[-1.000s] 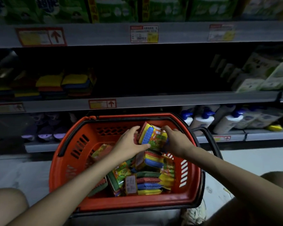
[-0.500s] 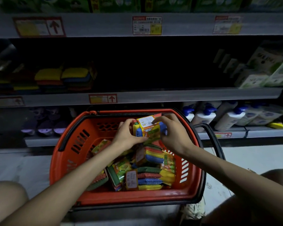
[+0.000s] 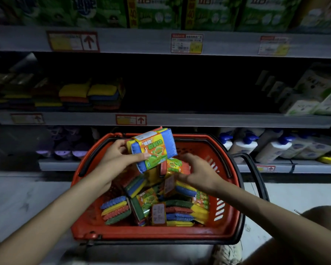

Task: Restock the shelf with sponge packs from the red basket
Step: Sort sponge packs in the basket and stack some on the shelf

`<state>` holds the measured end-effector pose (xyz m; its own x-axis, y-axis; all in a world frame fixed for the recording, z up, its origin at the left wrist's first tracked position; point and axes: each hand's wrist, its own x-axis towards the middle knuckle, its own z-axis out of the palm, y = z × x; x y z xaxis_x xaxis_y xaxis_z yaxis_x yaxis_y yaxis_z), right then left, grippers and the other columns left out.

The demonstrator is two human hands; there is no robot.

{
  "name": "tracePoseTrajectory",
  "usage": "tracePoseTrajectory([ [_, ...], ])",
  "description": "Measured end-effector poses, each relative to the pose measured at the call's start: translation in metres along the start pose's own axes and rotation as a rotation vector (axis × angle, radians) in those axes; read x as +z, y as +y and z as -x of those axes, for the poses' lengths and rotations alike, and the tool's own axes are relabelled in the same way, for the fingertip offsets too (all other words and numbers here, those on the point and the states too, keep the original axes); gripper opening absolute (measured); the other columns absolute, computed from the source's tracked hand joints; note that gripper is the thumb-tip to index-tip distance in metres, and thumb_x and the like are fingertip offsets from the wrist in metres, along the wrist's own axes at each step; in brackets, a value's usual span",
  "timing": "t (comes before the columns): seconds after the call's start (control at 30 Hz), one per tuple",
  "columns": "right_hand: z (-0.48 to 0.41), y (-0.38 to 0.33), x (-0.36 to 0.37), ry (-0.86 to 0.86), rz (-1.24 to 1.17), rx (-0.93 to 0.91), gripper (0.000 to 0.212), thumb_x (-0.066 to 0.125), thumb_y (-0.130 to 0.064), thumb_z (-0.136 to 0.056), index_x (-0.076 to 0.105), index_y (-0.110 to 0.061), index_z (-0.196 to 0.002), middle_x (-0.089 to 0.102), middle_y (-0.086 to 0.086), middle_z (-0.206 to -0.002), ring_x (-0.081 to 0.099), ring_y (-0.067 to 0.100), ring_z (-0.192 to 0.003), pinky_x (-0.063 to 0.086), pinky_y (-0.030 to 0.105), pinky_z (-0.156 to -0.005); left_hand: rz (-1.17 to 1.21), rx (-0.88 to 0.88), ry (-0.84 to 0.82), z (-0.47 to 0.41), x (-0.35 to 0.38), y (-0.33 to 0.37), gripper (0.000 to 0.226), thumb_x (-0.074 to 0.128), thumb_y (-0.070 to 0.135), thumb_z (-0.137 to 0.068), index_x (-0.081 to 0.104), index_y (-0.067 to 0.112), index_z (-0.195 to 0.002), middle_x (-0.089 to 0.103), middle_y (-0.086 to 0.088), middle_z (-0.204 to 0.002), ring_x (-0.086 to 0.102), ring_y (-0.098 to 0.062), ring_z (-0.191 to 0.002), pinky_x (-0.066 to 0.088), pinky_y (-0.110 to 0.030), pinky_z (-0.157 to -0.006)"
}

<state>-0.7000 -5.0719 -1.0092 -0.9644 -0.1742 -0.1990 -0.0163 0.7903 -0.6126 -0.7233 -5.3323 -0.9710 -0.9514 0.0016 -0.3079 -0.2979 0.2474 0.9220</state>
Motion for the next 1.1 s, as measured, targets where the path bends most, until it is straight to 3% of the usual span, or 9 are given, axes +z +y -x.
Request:
tracePoseTrajectory([
  [0.17,-0.003,0.010,0.023,-0.282,0.196,0.006,0.098,0.064,-0.063,-0.071,0.036,-0.024,-0.157,0.042,0.008,-0.154,0.046,0.030,-0.139,0.043,0.038,-0.113,0.066,-0.032,0.016,0.013,-0.004,0.007,0.052,0.091,0.032,-0.068,0.066,0.023,-0.112,0.076,0.008,-0.103,0.071,-0.009,-0.096,0.047,-0.026,-0.073],
  [0.27,-0.006,0.016,0.031,-0.301,0.316,-0.032,0.084,0.074,-0.044,-0.079,0.038,-0.021,-0.152,0.050,0.010,-0.143,0.055,0.035,-0.126,0.051,0.042,-0.100,0.099,-0.068,0.012,0.014,-0.006,0.008,0.046,0.091,0.036,-0.070,0.069,0.024,-0.109,0.077,0.008,-0.096,0.070,-0.009,-0.092,0.047,-0.027,-0.073],
  [0.37,-0.010,0.015,0.033,-0.280,0.300,-0.067,0.074,0.080,-0.040,-0.079,0.044,-0.017,-0.140,0.056,0.011,-0.132,0.061,0.034,-0.114,0.055,0.044,-0.089,0.105,-0.088,0.007,0.015,-0.009,0.009,0.048,0.091,0.040,-0.069,0.070,0.025,-0.109,0.077,0.008,-0.098,0.070,-0.010,-0.096,0.051,-0.033,-0.084],
  [0.47,-0.013,0.009,0.026,-0.248,0.247,-0.067,0.073,0.082,-0.035,-0.077,0.046,-0.014,-0.137,0.059,0.010,-0.128,0.060,0.029,-0.112,0.053,0.038,-0.087,0.084,-0.099,-0.002,0.016,-0.014,0.009,0.059,0.094,0.050,-0.058,0.072,0.026,-0.108,0.079,0.007,-0.099,0.072,-0.015,-0.101,0.054,-0.043,-0.099],
  [0.6,-0.013,-0.004,0.006,-0.177,0.130,-0.024,0.064,0.078,-0.033,-0.080,0.046,-0.016,-0.133,0.049,0.006,-0.120,0.053,0.025,-0.111,0.050,0.032,-0.089,0.112,-0.117,0.006,0.018,-0.022,0.010,0.056,0.092,0.047,-0.062,0.073,0.023,-0.109,0.080,0.005,-0.100,0.073,-0.017,-0.100,0.054,-0.044,-0.097],
  [0.73,-0.001,-0.021,-0.020,-0.087,-0.063,0.056,0.058,0.064,-0.050,-0.072,0.050,-0.020,-0.119,0.045,0.000,-0.111,0.054,0.014,-0.096,0.049,0.021,-0.073,0.201,-0.168,-0.007,0.018,-0.030,0.010,0.041,0.085,0.037,-0.077,0.074,0.021,-0.113,0.080,0.002,-0.102,0.073,-0.017,-0.102,0.057,-0.036,-0.085],
  [0.9,0.009,-0.023,-0.037,0.174,-0.554,0.204,0.027,0.071,-0.032,-0.093,0.066,-0.013,-0.111,0.073,0.009,-0.107,0.072,0.021,-0.093,0.061,0.038,-0.080,0.284,-0.197,-0.013,0.019,-0.035,0.014,0.036,0.082,0.036,-0.080,0.075,0.020,-0.111,0.080,0.002,-0.101,0.073,-0.014,-0.100,0.056,-0.033,-0.077],
  [1.03,0.013,-0.019,-0.047,0.123,-1.021,0.414,0.036,0.070,-0.035,-0.091,0.073,-0.009,-0.114,0.072,0.020,-0.097,0.070,0.037,-0.088,0.056,0.050,-0.091,0.339,-0.182,-0.013,0.021,-0.033,0.015,0.031,0.081,0.035,-0.082,0.075,0.020,-0.108,0.080,0.001,-0.100,0.074,-0.016,-0.098,0.056,-0.034,-0.079],
  [1.1,0.017,-0.024,-0.051,0.032,-1.130,0.439,0.035,0.067,-0.030,-0.090,0.069,-0.005,-0.114,0.061,0.021,-0.087,0.062,0.029,-0.073,0.052,0.044,-0.085,0.394,-0.184,-0.005,0.020,-0.032,0.015,0.033,0.081,0.034,-0.081,0.074,0.019,-0.110,0.080,-0.002,-0.102,0.076,-0.020,-0.098,0.058,-0.037,-0.084],
])
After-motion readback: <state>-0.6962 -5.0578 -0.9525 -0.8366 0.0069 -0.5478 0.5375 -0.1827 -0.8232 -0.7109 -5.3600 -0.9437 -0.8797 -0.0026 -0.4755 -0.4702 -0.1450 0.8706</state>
